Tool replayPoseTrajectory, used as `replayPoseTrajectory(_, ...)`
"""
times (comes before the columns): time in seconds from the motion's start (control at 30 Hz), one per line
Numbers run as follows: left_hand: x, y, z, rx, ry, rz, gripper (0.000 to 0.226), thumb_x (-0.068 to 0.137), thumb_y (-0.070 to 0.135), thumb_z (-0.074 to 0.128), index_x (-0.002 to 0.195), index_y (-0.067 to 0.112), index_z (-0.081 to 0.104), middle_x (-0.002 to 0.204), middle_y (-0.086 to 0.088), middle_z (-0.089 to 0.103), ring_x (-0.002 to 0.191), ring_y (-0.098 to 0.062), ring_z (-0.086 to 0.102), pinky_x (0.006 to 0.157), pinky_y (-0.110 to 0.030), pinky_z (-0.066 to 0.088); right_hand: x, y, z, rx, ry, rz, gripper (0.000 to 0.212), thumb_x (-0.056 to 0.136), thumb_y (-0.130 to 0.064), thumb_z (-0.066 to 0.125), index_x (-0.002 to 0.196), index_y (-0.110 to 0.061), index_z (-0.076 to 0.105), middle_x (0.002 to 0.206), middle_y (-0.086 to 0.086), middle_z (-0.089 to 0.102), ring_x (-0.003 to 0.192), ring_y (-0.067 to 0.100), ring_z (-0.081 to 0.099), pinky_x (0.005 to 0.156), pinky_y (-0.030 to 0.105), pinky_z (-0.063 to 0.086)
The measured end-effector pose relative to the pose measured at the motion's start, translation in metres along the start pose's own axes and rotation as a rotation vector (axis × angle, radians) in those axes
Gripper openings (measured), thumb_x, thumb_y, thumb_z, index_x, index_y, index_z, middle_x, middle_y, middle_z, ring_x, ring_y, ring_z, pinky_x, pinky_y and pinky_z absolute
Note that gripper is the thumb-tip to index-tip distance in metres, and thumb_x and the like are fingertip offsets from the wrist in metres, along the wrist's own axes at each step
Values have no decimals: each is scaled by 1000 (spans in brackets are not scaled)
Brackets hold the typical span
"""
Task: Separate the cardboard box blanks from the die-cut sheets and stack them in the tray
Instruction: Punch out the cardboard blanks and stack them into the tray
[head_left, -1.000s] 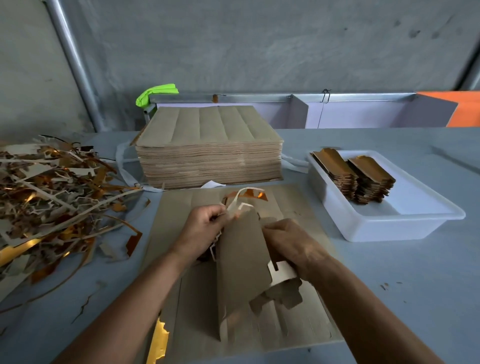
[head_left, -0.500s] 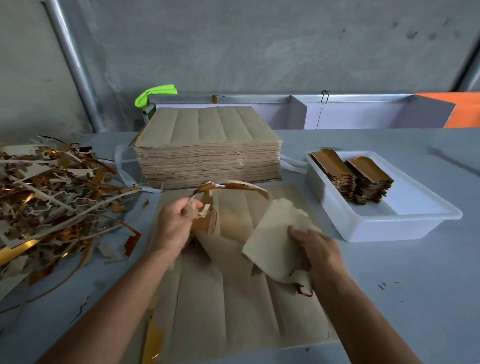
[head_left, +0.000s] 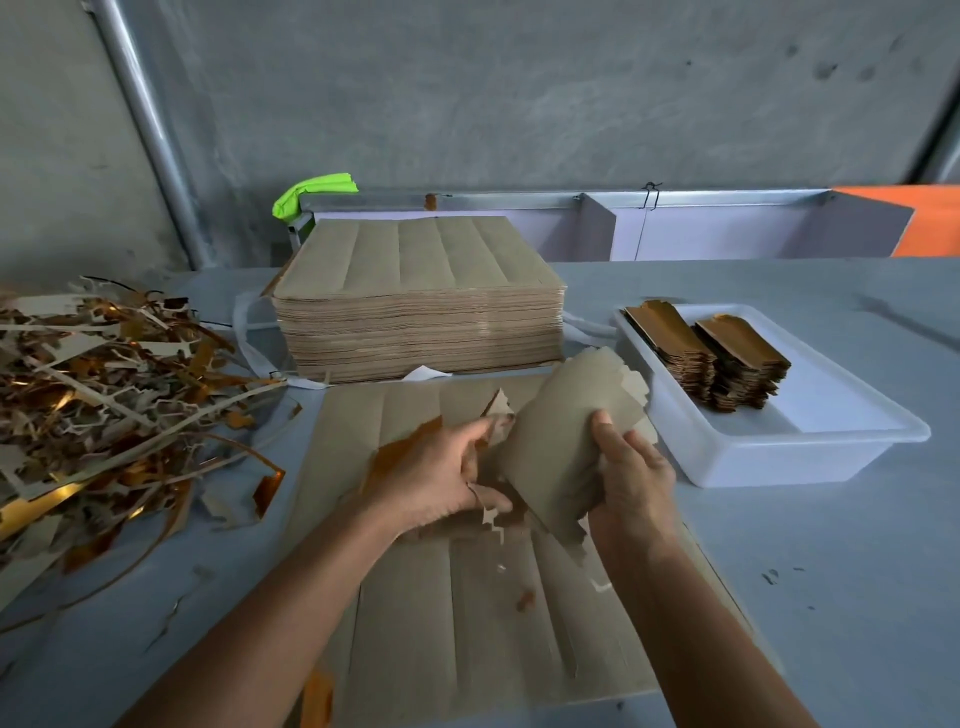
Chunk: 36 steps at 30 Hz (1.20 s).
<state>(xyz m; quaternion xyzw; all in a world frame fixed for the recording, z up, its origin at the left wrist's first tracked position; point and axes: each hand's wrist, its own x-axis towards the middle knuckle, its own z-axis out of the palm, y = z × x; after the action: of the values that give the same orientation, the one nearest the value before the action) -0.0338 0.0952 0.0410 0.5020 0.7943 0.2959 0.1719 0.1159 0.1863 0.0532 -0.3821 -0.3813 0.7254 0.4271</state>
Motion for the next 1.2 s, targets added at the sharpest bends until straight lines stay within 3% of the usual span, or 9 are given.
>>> replayPoseTrajectory(0.1,4,0,2,-42,-33,-31,46,66,21,85,105,32,63,57,9,51,47,10,46,52,-3,35,-2,2,-1,-6,-145,-28,14,89,-20,63,80,-10,66,66,-10,69,60,4,65,45,24,50)
replayPoseTrajectory(0.2,3,-1,1,94,-44,-19,26,71,24,81,66,31,57,58,18,53,57,14,53,49,-4,34,-1,2,-5,9,-165,-53,11,88,-19,64,80,-11,67,70,-10,71,64,3,67,54,28,54)
replayPoseTrajectory(0.4,-3,-12,-15,380,-27,-18,28,75,33,77,63,28,52,53,15,48,57,2,47,53,-21,32,21,-10,-23,119,303,-82,8,89,-21,65,88,-13,64,97,3,65,81,12,60,71,29,52)
replayPoseTrajectory(0.7,2,-14,-7,478,9,171,16,83,14,69,98,14,67,101,0,62,98,-18,55,76,-25,37,24,-11,-17,197,280,-107,7,89,-14,64,93,-18,60,87,-7,62,79,5,58,66,20,48)
replayPoseTrajectory(0.83,2,-13,-11,187,-17,164,17,86,7,64,102,11,68,87,2,63,81,-10,57,69,-21,42,33,-31,-27,30,373,-356,21,88,-4,59,83,-25,55,82,-12,59,72,0,56,72,23,50)
replayPoseTrajectory(0.9,3,-7,-15,-28,4,97,19,94,9,55,108,15,66,84,1,65,73,-8,57,61,-12,42,37,-36,-34,-83,338,-432,26,86,0,58,96,-24,52,86,-16,56,79,2,56,72,21,47)
replayPoseTrajectory(1.03,14,0,-22,-521,26,-144,19,101,20,42,108,17,59,79,-3,66,64,-10,59,59,-18,47,40,-32,-42,-354,170,-441,58,85,0,58,128,-33,39,102,-10,47,91,13,49,70,30,50)
replayPoseTrajectory(1.13,33,-7,-28,-565,314,-417,23,101,21,41,105,7,60,73,-5,63,60,-16,55,60,-27,45,35,-25,-41,-428,20,-411,80,84,3,59,141,-42,26,105,-12,46,90,12,52,54,24,52)
replayPoseTrajectory(1.2,36,-23,-36,-338,418,-572,25,100,19,40,104,3,59,78,-8,60,69,-21,56,69,-33,49,32,-20,-38,-432,-35,-337,86,84,3,60,145,-43,21,117,-5,43,100,22,53,70,42,58)
